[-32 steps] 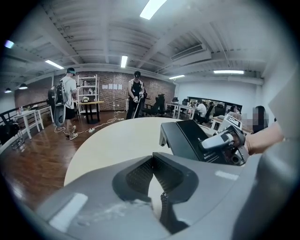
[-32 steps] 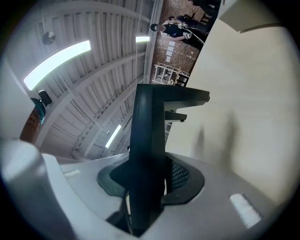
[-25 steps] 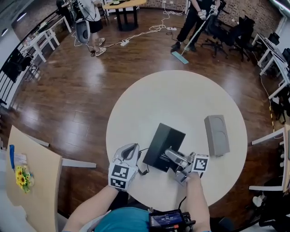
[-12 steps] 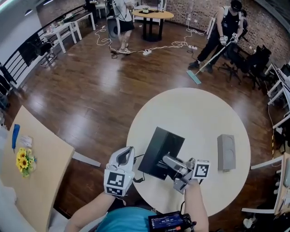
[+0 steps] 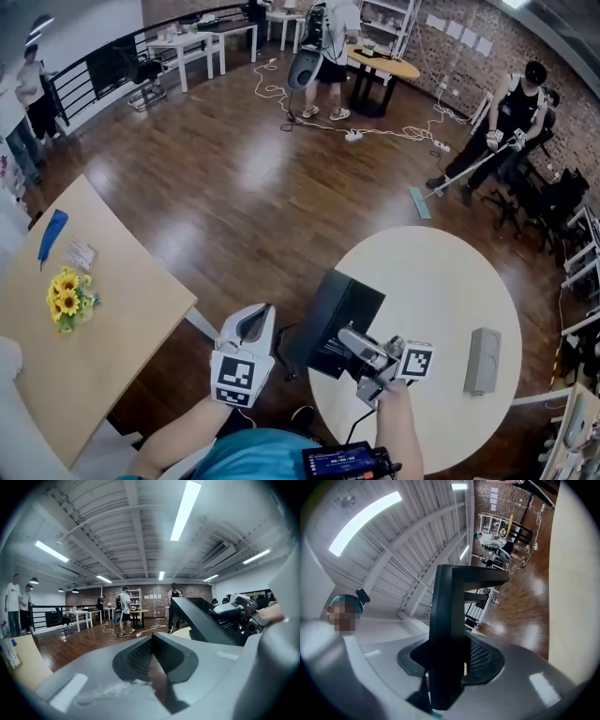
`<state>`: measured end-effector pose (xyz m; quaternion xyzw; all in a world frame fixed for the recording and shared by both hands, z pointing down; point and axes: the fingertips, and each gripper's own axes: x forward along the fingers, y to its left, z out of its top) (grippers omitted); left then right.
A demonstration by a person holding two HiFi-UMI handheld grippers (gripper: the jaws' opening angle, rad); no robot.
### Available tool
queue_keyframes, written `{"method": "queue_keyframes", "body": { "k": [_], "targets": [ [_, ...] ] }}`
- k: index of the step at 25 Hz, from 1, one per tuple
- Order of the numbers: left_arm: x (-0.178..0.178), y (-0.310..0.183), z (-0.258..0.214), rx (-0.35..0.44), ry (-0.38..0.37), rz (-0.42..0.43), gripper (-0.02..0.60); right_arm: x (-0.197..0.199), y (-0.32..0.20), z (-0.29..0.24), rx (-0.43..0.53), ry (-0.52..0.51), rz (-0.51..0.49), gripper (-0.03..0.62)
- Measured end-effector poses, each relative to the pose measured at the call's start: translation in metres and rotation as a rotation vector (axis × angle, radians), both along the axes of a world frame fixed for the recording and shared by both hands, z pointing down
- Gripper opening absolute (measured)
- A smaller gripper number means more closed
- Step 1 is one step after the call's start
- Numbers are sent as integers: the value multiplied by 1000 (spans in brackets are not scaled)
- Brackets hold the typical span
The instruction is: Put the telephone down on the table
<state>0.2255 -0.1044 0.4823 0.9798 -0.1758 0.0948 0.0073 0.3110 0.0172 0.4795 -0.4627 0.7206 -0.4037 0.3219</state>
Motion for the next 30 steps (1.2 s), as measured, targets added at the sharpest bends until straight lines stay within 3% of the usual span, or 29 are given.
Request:
{"method": "queue_keyframes", "body": {
  "k": [7,20,30],
  "targets": [
    [-67,-61,-4,2,3,-107,14,-58,-71,-15,6,7,-109,150],
    [-231,-164,-4,39,13,-333,14,-182,-194,-21,28,49,-305,150],
    [-335,-211,5,34,-3,-589,14,-275,-273,-11,23,71,-602,150]
  ]
}}
